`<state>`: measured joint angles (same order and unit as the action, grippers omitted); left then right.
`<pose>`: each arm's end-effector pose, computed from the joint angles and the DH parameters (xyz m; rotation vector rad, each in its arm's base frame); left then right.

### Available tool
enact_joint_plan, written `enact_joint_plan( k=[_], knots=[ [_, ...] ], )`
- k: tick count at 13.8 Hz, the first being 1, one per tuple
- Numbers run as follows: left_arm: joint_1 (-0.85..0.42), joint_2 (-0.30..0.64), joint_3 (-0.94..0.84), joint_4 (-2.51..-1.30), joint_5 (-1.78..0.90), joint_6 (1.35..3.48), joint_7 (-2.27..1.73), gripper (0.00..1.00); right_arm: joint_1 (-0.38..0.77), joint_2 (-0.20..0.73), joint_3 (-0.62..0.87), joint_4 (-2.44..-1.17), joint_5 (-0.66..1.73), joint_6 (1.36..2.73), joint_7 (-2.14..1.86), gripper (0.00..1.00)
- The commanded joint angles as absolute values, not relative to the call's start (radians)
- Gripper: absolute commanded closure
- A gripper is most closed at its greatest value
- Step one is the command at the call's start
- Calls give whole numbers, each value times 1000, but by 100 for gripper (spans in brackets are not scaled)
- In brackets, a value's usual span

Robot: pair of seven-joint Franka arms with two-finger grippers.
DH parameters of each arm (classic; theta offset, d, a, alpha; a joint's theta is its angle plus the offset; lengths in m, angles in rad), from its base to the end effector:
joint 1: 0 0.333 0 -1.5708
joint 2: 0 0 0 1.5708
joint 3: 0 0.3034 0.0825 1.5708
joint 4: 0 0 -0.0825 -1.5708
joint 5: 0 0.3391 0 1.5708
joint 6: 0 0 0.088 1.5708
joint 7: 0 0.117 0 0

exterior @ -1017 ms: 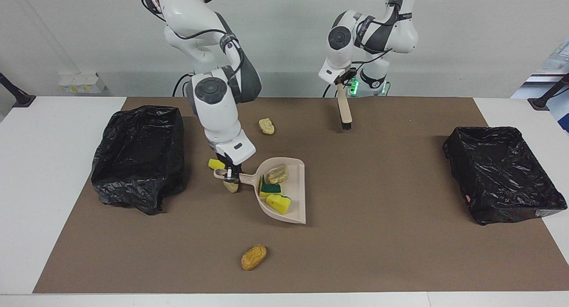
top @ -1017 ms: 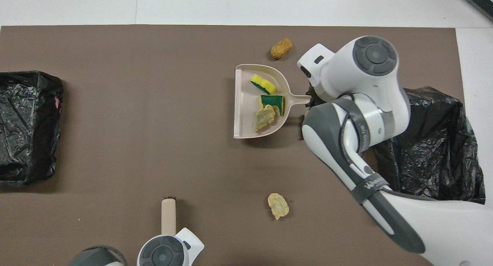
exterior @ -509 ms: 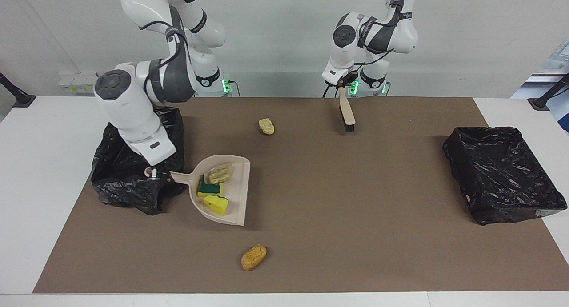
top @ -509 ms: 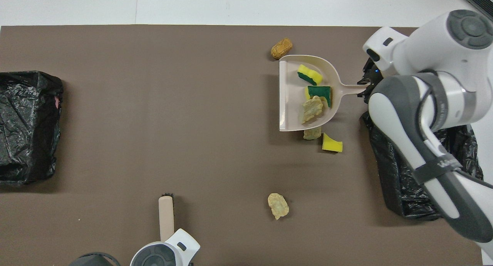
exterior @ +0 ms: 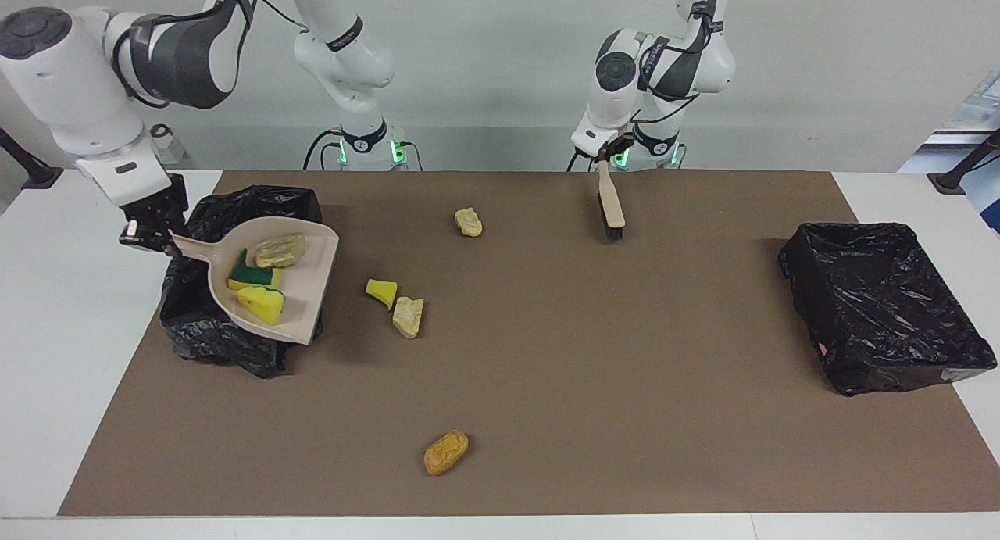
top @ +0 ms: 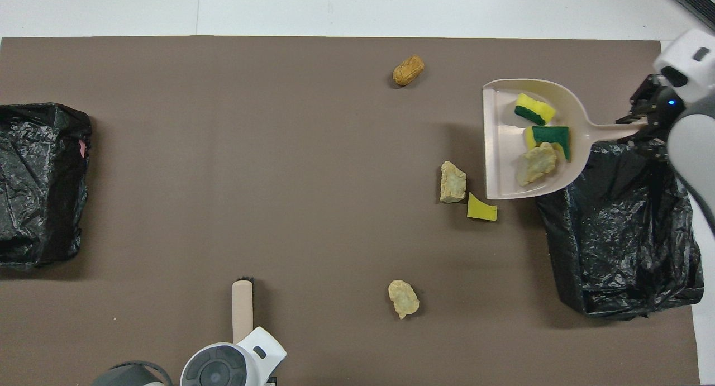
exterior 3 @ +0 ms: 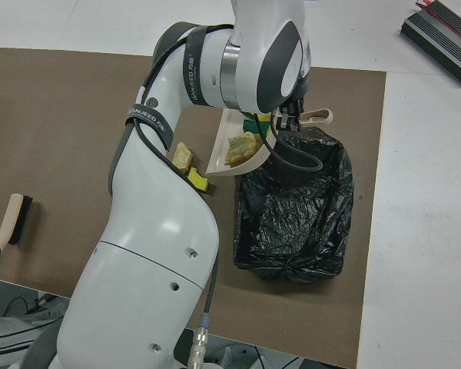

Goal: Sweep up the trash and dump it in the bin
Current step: 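Carry the dustpan with the right gripper over the black bag nearest it, then tip the dustpan with the right gripper to dump debris into the bag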

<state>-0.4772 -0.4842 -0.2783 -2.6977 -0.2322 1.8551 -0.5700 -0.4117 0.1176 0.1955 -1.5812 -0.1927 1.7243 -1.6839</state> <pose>0.2060 -0.2137 0.3566 -2.9442 0.0350 0.5059 0.5367 -0.1438 0.5510 2.2139 2.0479 -0.1822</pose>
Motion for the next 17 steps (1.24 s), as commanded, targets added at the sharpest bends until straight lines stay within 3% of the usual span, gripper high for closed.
enact_joint_plan(
  k=[1, 4, 7, 9, 10, 11, 12, 14, 17],
  knots=[
    [-472, -442, -276, -2700, -221, 1888, -560, 100, -469, 29, 207, -1721, -317, 1756, -1707, 100],
    [-469, -436, -276, -2698, -222, 1899, -542, 100, -491, -63, 206, -1885, -460, 1868, -1692, 100],
    [-465, -414, -275, -2678, -224, 1893, -505, 88, -483, -133, 206, -1988, -567, 1898, -1625, 100],
    [-439, -372, -275, -2617, -222, 1878, -506, 65, -468, -138, 212, -1988, -662, 1864, -1575, 100],
    [-411, -338, -275, -2564, -221, 1864, -511, 40, -451, -146, 209, -1985, -681, 1846, -1575, 100],
    [-393, -316, -273, -2510, -216, 1829, -511, 5, -445, -153, 210, -1979, -693, 1815, -1577, 100],
    [-388, -305, -272, -2467, -212, 1821, -508, 0, -445, -169, 216, -1976, -718, 1783, -1581, 100],
    [-315, -278, -273, -2358, -154, 1810, -473, 0, -436, -196, 221, -1973, -721, 1735, -1670, 100],
    [-243, -188, -270, -2153, -37, 1772, -402, 0, -329, -219, 221, -1977, -828, 1685, -1617, 100]
  ],
)
